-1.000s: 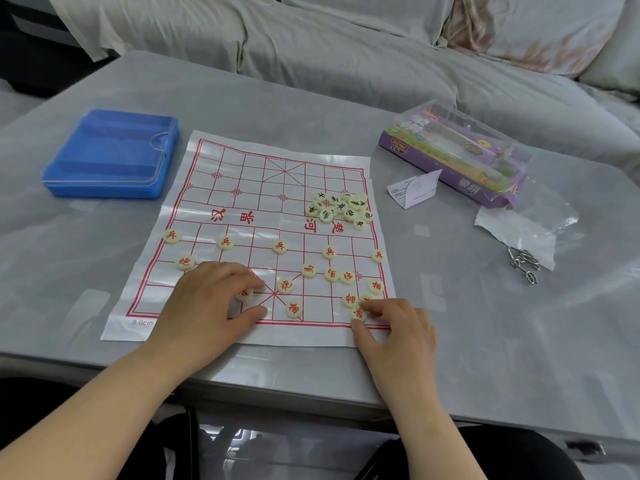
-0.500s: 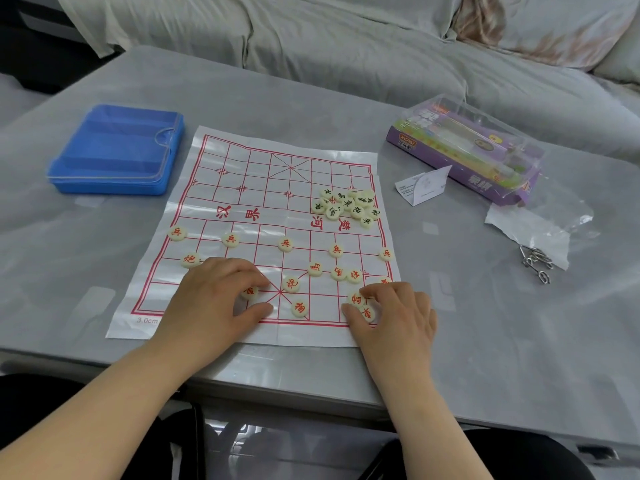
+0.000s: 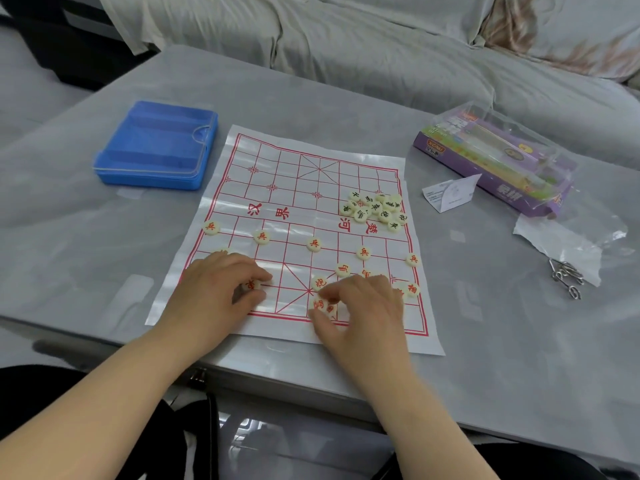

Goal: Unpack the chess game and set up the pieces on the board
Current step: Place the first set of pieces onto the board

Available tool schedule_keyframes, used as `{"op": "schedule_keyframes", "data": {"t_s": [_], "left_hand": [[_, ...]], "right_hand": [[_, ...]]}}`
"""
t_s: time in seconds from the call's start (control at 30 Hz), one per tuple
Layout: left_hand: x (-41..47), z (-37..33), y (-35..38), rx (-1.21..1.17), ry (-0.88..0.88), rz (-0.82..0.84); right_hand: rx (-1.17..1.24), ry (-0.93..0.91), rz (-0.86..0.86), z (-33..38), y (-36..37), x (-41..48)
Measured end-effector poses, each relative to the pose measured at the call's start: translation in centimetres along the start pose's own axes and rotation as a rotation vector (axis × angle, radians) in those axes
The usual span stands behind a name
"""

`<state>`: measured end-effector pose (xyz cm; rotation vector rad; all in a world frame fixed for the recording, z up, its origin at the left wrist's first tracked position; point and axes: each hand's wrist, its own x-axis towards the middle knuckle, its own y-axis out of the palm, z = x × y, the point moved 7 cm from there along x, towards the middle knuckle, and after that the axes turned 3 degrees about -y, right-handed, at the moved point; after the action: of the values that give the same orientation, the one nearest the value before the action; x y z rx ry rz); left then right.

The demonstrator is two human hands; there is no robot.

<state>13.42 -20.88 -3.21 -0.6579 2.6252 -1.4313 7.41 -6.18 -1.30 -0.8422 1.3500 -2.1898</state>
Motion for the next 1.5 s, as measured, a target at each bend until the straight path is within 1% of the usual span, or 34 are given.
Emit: {"op": "schedule_keyframes", "data": {"t_s": [0.17, 0.3, 0.43, 0.5, 0.67, 0.8, 0.87, 0.97, 1.07, 1.13, 1.23, 1.33, 1.5], "left_hand": [[-0.2, 0.9, -0.5, -0.005, 0.003, -0.005], [-0.1, 1.0, -0.6, -0.024, 0.021, -0.006], [0.0, 1.1, -0.6, -0.051, 0.019, -0.011], [0.0, 1.1, -0.6, -0.056, 0.015, -0.006], [0.0, 1.1, -0.6, -0.055, -0.014, 0.015], [0.0, 1.1, -0.5, -0.044, -0.030, 0.037], [-0.1, 1.1, -0.5, -0.034, -0.020, 0.041], [-0.1, 0.8, -0.4, -0.013, 0.008, 0.042], [-0.4, 0.0, -0.3, 0.041, 0.066, 0.038], [-0.5, -0.6, -0.1, 0.092, 0.121, 0.027], [-0.6, -1.7, 0.3, 0.109, 0.191, 0.046], [-0.8, -2.8, 0.9, 0.117, 0.251, 0.070], [-1.0, -3.8, 2.3, 0.137, 0.288, 0.096]], "right_hand": [[-0.086, -0.117, 0.041, 2.3, 1.6, 0.7], [-0.036, -0.180, 0.097, 1.9, 2.0, 0.7], [0.045, -0.136, 0.160, 0.9, 1.6, 0.2], [0.039, -0.104, 0.123, 0.7, 1.4, 0.2], [-0.109, -0.009, 0.021, 1.1, 1.5, 0.1], [-0.077, -0.019, -0.001, 0.9, 1.9, 0.0], [-0.002, -0.016, 0.044, 0.4, 2.2, 0.0], [0.122, 0.007, 0.107, -0.3, 2.6, 0.0], [0.146, -0.026, 0.104, 0.0, 2.4, -0.1], [0.149, -0.031, 0.131, -0.1, 2.3, -0.2], [0.143, 0.013, 0.096, -1.8, 0.6, -0.5], [0.133, 0.051, 0.102, -3.5, -0.1, -1.2], [0.098, 0.045, 0.096, -3.2, 0.9, -1.5]]}}
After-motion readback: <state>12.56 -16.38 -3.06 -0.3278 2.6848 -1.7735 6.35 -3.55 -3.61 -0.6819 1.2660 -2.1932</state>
